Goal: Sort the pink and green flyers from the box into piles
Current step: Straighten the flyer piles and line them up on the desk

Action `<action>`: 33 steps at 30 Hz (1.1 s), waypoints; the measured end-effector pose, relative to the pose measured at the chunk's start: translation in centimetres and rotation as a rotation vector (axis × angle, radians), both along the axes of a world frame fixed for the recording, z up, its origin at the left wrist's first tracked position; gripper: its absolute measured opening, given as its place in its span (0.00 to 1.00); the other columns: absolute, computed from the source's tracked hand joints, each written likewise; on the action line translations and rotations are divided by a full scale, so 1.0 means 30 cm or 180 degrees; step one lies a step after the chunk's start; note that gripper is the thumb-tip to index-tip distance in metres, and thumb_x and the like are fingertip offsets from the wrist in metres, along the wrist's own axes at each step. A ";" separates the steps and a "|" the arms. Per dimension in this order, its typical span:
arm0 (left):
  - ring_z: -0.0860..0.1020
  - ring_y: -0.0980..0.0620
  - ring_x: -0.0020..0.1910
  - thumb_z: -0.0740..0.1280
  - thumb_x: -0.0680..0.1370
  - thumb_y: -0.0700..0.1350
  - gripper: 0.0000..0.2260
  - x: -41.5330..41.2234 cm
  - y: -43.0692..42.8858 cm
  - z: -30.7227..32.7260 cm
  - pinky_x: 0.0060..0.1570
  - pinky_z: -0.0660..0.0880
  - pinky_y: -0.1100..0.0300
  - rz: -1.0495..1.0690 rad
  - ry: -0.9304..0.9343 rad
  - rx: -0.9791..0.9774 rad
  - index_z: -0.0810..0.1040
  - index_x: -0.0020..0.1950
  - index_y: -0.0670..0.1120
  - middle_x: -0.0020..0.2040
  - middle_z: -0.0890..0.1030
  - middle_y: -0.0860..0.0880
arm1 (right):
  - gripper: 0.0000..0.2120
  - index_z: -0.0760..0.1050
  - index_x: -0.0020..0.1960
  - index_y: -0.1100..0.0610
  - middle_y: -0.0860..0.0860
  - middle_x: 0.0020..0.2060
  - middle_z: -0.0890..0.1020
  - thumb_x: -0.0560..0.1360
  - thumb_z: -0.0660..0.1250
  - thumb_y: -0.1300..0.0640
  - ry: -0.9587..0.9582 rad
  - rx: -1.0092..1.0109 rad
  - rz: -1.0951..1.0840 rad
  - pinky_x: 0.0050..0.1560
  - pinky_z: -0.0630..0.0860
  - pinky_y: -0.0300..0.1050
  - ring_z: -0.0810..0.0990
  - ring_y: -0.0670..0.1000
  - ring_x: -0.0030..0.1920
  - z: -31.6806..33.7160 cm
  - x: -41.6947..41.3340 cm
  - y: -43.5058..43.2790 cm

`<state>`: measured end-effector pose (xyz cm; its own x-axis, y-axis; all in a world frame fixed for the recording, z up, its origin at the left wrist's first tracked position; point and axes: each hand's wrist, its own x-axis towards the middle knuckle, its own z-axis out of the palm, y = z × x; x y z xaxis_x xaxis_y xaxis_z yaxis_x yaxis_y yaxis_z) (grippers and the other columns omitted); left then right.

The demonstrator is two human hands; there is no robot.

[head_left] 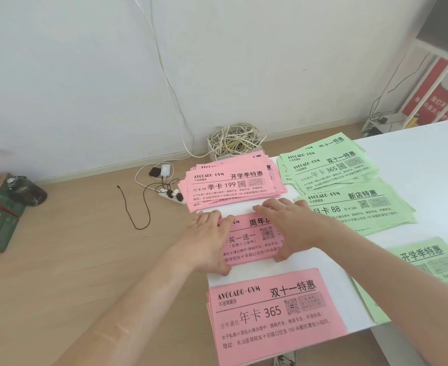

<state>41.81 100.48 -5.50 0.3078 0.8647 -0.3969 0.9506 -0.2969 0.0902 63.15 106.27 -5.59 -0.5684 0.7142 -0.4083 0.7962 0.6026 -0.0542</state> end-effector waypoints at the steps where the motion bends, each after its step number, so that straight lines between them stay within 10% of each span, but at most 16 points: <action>1: 0.60 0.46 0.68 0.71 0.65 0.60 0.48 0.002 0.000 0.003 0.72 0.58 0.51 0.0000 -0.0001 -0.0010 0.48 0.76 0.50 0.67 0.60 0.46 | 0.57 0.46 0.78 0.49 0.47 0.72 0.58 0.60 0.75 0.36 -0.0007 -0.0006 -0.0002 0.63 0.63 0.54 0.61 0.51 0.70 0.000 0.001 0.001; 13: 0.48 0.49 0.76 0.68 0.70 0.61 0.45 0.003 -0.023 0.067 0.74 0.45 0.54 0.0180 -0.0312 0.0214 0.45 0.77 0.50 0.78 0.48 0.49 | 0.44 0.47 0.75 0.37 0.45 0.72 0.62 0.69 0.70 0.36 0.1617 -0.0441 -0.1307 0.71 0.61 0.55 0.61 0.48 0.72 0.141 0.126 -0.049; 21: 0.55 0.50 0.74 0.60 0.79 0.53 0.22 0.216 0.017 0.147 0.72 0.57 0.54 0.0059 -0.0729 0.0921 0.62 0.73 0.52 0.76 0.57 0.51 | 0.17 0.73 0.64 0.44 0.44 0.51 0.79 0.75 0.68 0.49 0.1896 -0.0326 -0.2261 0.39 0.72 0.37 0.80 0.44 0.49 0.280 0.444 -0.060; 29: 0.55 0.44 0.75 0.61 0.76 0.61 0.30 0.633 0.092 0.041 0.74 0.51 0.46 -0.0166 -0.0035 0.0450 0.62 0.74 0.49 0.77 0.56 0.43 | 0.29 0.61 0.74 0.52 0.55 0.68 0.71 0.77 0.66 0.48 0.1227 -0.0450 -0.2824 0.60 0.72 0.49 0.73 0.56 0.64 0.122 0.713 0.067; 33: 0.59 0.40 0.73 0.64 0.75 0.61 0.32 0.742 0.099 -0.010 0.74 0.51 0.43 0.0103 0.0263 0.0241 0.60 0.73 0.48 0.77 0.56 0.39 | 0.33 0.58 0.74 0.55 0.58 0.60 0.74 0.75 0.66 0.44 0.0973 -0.0320 -0.2819 0.59 0.73 0.51 0.75 0.60 0.58 0.023 0.788 0.121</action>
<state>64.08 103.46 -5.80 0.2481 0.9021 -0.3531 0.9631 -0.2689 -0.0104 86.79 109.90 -4.90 0.0718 0.9072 -0.4144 0.9049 -0.2340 -0.3555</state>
